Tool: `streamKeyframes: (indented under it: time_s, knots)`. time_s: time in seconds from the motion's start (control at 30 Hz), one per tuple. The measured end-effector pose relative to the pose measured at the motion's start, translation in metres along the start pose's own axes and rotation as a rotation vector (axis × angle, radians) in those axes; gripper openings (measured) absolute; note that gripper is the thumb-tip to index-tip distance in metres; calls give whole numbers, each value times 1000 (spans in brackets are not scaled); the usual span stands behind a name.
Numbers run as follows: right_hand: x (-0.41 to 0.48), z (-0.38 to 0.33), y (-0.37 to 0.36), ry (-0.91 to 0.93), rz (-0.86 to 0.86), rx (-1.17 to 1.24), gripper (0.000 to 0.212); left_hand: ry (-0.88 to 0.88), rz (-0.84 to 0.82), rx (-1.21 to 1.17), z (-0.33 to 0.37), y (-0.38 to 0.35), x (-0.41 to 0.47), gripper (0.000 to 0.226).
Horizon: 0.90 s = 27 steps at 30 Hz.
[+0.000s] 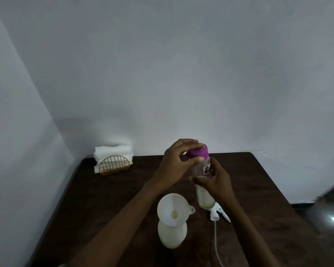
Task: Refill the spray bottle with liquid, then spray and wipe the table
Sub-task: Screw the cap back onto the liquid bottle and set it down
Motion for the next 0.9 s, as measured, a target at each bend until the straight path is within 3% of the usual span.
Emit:
streamKeyframes:
  time_s: [0.37,0.63,0.9]
  knots:
    - [3,-2,-1,3,20,3,56,-46,54,28,1,7,-6,32]
    - [4,-10,-3,44,25,-15,53,17,116,-132,0,3,1,30]
    - [2,-13,-7,88,84,-22,49,-254,265,163,22,16,-5,28]
Point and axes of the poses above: each hand's wrist, its own x-axis towards the middle knuckle, its own y-axis out of the back of the hand, z = x × y, the point moved 9 cm from there along x, towards the middle knuckle, and after that the axes turned 2 degrees about x, right-handed, at the moved point
